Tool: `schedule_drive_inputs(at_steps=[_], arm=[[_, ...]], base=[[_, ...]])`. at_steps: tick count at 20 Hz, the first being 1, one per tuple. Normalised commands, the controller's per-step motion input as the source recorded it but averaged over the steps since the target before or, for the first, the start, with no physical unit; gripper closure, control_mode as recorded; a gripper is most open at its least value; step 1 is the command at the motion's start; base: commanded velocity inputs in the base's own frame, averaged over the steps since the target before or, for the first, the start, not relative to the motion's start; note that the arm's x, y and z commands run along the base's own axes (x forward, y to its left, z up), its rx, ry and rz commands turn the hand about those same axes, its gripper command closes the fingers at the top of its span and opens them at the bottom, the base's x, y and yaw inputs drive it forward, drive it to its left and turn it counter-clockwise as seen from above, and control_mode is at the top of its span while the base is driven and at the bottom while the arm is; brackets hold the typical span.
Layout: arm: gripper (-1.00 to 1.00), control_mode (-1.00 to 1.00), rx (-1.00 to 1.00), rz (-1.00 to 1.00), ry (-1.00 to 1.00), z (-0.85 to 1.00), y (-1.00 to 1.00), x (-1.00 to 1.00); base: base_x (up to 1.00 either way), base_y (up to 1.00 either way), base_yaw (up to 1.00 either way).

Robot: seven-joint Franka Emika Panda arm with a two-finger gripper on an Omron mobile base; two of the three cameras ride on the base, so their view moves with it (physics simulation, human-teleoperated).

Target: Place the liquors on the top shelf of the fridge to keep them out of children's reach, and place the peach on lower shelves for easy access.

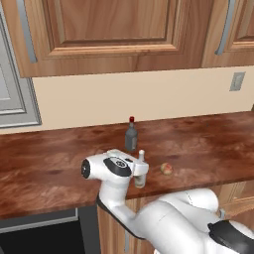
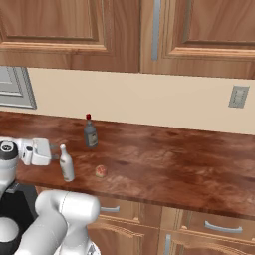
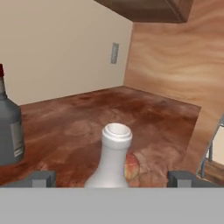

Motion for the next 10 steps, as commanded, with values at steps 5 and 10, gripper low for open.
schedule_drive_inputs(at_steps=[5, 10], arm=[[-1.00, -1.00, 0.00, 0.00, 0.00, -0.28, 0.00, 0.32], [-1.00, -1.00, 0.00, 0.00, 0.00, -0.15, 0.00, 0.18]], base=[[0.00, 0.00, 0.00], [0.00, 0.00, 0.00]])
